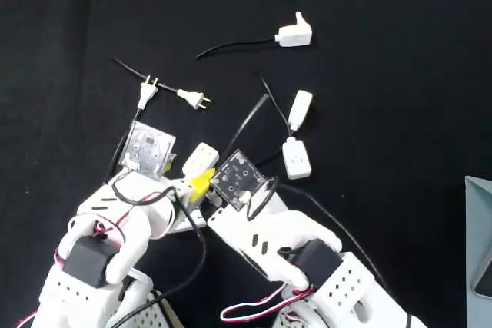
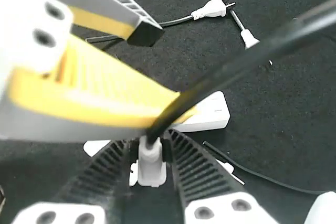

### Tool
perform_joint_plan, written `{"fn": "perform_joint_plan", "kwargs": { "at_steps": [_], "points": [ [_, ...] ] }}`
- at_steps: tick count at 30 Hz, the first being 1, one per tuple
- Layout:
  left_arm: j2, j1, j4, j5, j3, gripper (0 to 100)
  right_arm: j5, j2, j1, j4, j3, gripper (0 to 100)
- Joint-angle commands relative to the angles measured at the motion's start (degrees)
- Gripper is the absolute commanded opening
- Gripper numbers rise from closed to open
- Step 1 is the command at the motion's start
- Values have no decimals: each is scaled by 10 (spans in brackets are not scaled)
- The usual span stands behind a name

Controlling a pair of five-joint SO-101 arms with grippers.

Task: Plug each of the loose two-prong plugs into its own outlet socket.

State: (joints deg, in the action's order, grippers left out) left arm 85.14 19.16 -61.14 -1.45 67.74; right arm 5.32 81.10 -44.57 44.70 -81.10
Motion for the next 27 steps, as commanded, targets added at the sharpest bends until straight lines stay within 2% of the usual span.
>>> {"fn": "perform_joint_plan", "kwargs": {
  "at_steps": [1, 4, 9, 13, 15, 22, 27],
  "points": [
    [16, 12, -10, -27, 9, 246, 2, 2, 1, -16, 7, 12],
    [31, 13, -10, -61, 35, 246, 1, 2, 14, -17, 7, 12],
    [65, 15, -10, -67, 58, 246, 2, 2, 38, -17, 7, 12],
    [90, 55, -11, -93, 79, 247, 2, 2, 38, -17, 7, 12],
    [99, 52, -11, -92, 80, 245, 2, 2, 38, -17, 7, 12],
    [132, -94, -5, -25, 55, 243, 3, 1, 69, -52, 4, 12],
    [138, -185, -5, 35, 43, 241, 35, -27, 74, -86, 10, 12]
  ]
}}
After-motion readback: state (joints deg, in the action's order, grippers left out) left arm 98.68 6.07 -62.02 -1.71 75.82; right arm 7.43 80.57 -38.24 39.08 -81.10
